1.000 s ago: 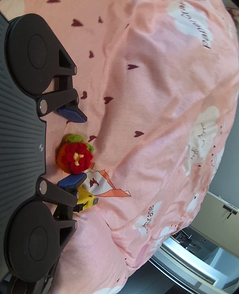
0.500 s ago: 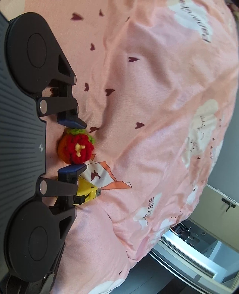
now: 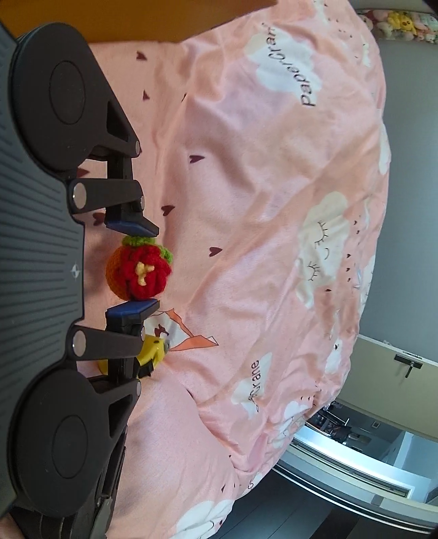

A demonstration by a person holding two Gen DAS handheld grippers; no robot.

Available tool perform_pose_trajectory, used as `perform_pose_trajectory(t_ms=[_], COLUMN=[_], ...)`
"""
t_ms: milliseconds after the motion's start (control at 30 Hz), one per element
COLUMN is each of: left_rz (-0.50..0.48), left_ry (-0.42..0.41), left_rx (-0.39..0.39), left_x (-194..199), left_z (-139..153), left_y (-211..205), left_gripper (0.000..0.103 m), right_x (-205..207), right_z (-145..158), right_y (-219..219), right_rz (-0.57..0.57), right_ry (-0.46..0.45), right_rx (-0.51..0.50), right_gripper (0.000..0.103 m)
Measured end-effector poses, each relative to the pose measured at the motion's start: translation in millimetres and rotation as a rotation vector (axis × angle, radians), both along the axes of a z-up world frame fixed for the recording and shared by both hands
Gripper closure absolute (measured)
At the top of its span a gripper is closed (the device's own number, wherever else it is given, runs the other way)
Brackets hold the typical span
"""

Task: Organize objects
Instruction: 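Lift and carry the flower and tape measure over the open box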

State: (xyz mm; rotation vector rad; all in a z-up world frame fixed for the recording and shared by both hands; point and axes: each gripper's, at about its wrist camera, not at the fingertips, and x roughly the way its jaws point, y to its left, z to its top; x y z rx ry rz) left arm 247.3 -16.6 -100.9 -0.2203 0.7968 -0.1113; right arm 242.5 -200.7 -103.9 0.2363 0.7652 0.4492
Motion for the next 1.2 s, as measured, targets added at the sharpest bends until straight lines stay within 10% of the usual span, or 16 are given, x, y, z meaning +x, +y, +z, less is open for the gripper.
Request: perform_pose_trajectory(t_ms=[233,733,1200], left_rz=[-0.007,-0.012,0.055], left_ry=[-0.019,-0.083,-0.147], left_rx=[0.043,0.020,0.060], left_x=[-29.8,-79.0,-128.1], left_z=[28.6,69.1,123.3], left_y=[16.4,34.4,118.4], left_gripper=[0.058,0.058,0.058], right_x=[-12.6,-14.9,-59.1], right_z=[7.1,-13.7,106.5], right_y=[4.5,44.1,103.8], right_rz=[0.087,0.085,0.306], right_ry=[0.075,0.092,-0.128], right_rx=[0.119,-0.142,-0.030], right_gripper=[0.081,0.081,0.081])
